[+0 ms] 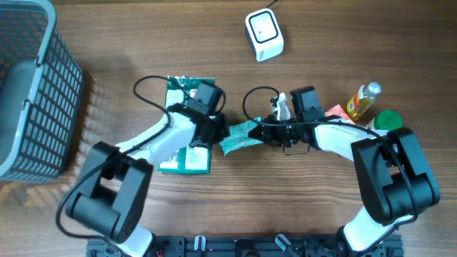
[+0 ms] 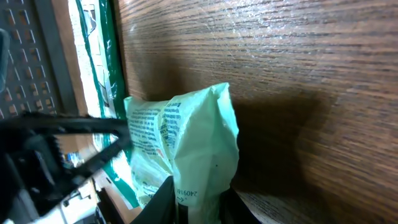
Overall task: Scan the item barcode
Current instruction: 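Pull the wipes pack out of the glove package with the right gripper, then lift the wipes pack toward the scanner and retract the left gripper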
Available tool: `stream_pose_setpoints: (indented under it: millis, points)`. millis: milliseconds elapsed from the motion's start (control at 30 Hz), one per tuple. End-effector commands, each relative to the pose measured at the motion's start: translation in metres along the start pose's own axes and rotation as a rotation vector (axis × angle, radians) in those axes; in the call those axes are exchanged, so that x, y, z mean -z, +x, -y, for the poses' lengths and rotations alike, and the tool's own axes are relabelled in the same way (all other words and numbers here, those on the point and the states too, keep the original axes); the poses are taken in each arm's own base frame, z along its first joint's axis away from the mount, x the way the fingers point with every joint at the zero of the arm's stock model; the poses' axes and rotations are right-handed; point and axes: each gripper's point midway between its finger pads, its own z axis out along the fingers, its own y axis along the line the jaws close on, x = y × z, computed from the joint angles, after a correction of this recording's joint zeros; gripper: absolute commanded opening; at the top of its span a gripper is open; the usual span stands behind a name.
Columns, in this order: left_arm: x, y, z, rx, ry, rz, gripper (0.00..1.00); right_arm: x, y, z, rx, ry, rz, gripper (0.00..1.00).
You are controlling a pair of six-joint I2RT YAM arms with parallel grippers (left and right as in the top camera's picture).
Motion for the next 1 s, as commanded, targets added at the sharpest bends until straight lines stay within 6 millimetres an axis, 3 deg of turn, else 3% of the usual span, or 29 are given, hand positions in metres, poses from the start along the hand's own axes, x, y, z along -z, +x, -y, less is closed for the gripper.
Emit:
stream_pose_setpoints:
  millis: [0,133,333,467,533,667,800,867,967]
  points:
    - [0.05,-0.047,-0.008,0.038,0.037,0.176,0.05,-0.005,0.004,0.012,-0.003,0.031,-0.011,0.19]
    - [0.09,-0.085,-0.05,0.149,-0.025,0.334,0.05,-0.005,0.004,0.013,0.002,0.034,-0.008,0.19]
    - [0.105,-0.106,-0.097,0.201,-0.108,0.393,0.15,-0.005,0.003,0.013,0.026,0.032,-0.007,0.05]
    - [0.116,-0.116,-0.128,0.216,-0.229,0.454,0.28,-0.005,0.003,0.013,0.027,0.032,-0.007,0.04]
    - [0.117,-0.112,-0.138,0.238,-0.255,0.438,1.0,-0.005,0.003,0.012,0.036,0.031,-0.007,0.04]
    - [0.117,-0.112,-0.139,0.239,-0.256,0.436,1.0,-0.005,0.001,0.011,0.061,0.026,-0.001,0.04]
    - [0.117,-0.112,-0.139,0.239,-0.256,0.436,1.0,0.01,-0.02,-0.021,0.193,-0.022,0.063,0.04]
    - [0.117,-0.112,-0.139,0.239,-0.256,0.436,1.0,0.03,-0.032,-0.051,0.326,-0.036,0.103,0.04]
    - [0.117,-0.112,-0.139,0.239,-0.256,0.436,1.0,0.079,-0.046,-0.092,0.541,0.074,0.185,0.04]
